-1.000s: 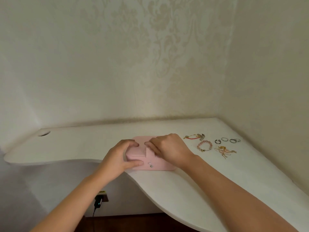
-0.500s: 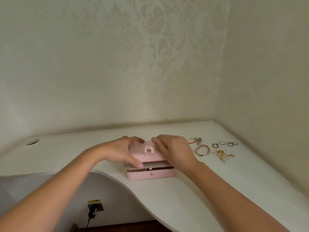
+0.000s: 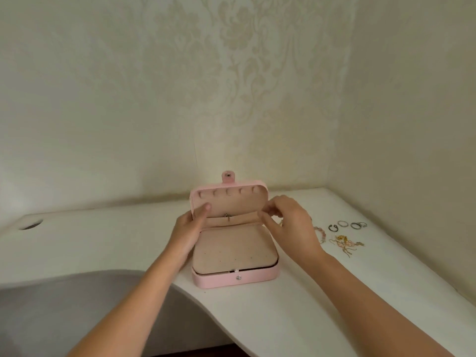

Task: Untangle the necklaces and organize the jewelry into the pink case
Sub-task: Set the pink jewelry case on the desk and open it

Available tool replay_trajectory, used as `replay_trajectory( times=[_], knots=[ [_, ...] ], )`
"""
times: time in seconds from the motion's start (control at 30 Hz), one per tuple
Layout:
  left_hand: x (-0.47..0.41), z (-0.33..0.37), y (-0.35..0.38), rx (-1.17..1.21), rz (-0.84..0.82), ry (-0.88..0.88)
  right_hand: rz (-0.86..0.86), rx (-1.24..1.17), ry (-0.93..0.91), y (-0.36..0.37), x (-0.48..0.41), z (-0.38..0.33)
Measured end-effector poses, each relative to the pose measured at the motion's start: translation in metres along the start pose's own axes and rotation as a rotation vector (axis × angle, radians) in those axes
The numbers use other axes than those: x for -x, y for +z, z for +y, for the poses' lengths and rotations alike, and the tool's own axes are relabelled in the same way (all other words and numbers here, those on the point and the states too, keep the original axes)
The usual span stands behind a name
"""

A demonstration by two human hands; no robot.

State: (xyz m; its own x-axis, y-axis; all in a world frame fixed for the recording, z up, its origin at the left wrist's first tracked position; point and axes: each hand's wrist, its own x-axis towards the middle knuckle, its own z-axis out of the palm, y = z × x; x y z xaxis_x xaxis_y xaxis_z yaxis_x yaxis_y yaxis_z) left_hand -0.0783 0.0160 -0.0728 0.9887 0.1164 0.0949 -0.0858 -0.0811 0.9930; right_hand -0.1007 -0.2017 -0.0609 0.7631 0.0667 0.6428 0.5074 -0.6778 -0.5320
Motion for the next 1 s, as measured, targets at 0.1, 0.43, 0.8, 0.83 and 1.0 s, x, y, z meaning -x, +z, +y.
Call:
replay_trajectory(
  times=[0.1,0.43,0.8,0.83,1.0],
  knots=[
    [0.000,-0.009,0.006,0.054,0.029,-0.004,-0.053,0.022,0.012,0.003,0.000,0.003],
    [-0.004,-0.014,0.007,0.028,0.141,0.124,-0.255,0.253,0.368,0.055,-0.039,-0.047],
    [-0.010,-0.023,0.009,-0.024,0.255,0.241,-0.418,0.271,0.404,0.077,-0.053,-0.059],
    [-0.010,-0.022,0.009,-0.027,0.262,0.230,-0.397,0.199,0.401,0.079,-0.051,-0.056],
    [-0.011,-0.021,0.007,-0.031,0.263,0.162,-0.167,-0.474,0.556,0.073,-0.045,-0.045]
  ],
)
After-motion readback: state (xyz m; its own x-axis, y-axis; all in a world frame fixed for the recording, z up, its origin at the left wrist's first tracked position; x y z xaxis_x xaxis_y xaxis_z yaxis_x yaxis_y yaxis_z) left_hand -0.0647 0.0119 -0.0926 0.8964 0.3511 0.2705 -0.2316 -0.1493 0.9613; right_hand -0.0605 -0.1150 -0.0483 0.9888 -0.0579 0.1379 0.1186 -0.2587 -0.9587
